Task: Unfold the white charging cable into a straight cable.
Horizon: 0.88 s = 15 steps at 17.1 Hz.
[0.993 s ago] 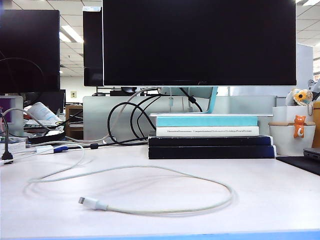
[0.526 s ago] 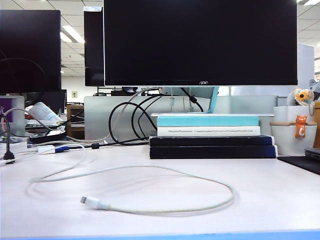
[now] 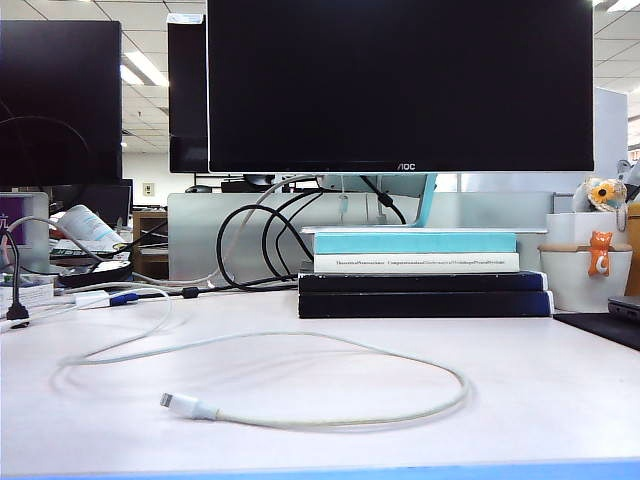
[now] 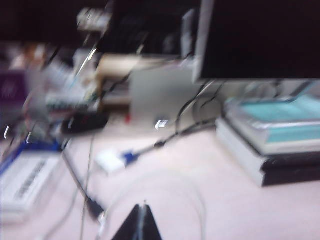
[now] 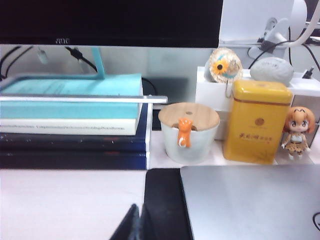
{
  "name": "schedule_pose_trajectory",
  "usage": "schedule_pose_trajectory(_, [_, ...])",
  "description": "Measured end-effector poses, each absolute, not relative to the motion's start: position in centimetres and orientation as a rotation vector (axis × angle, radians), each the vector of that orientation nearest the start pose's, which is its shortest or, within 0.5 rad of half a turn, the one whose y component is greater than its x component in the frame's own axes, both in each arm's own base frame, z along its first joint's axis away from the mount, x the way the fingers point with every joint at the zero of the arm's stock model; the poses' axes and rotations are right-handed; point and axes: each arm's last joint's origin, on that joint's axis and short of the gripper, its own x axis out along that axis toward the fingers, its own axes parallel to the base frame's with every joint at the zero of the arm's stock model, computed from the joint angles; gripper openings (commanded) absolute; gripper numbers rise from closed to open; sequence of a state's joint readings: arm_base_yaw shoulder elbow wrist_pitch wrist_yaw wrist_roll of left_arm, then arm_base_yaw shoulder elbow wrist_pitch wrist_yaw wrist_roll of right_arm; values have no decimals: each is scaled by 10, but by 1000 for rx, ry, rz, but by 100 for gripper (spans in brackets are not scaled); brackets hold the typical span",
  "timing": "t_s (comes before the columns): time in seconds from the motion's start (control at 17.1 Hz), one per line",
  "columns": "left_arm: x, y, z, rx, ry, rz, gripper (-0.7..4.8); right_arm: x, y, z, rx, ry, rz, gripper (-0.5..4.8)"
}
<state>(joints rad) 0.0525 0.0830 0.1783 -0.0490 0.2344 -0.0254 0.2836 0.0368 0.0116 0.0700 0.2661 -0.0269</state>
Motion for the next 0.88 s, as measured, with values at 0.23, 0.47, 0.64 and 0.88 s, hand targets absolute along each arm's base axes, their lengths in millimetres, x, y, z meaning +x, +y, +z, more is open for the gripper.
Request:
schedule_pose_trajectory(0.23, [88,-14,194,55,-12,-218,-5,96,21,171,-15,-43,32,-4])
schedule_pose_trajectory(0.47, [88,-13,196,75,-25,-123,-4,96,20,169,2,-23,5,-5])
schedule_pose_trajectory(0.64, [88,-13,195,76,-15,-140,-5,96,21,167,0,-1,55,-5])
schedule_pose_trajectory(0.88, [88,-12,191,71,23,-106,-5,96,22,165,40,21,98,-5])
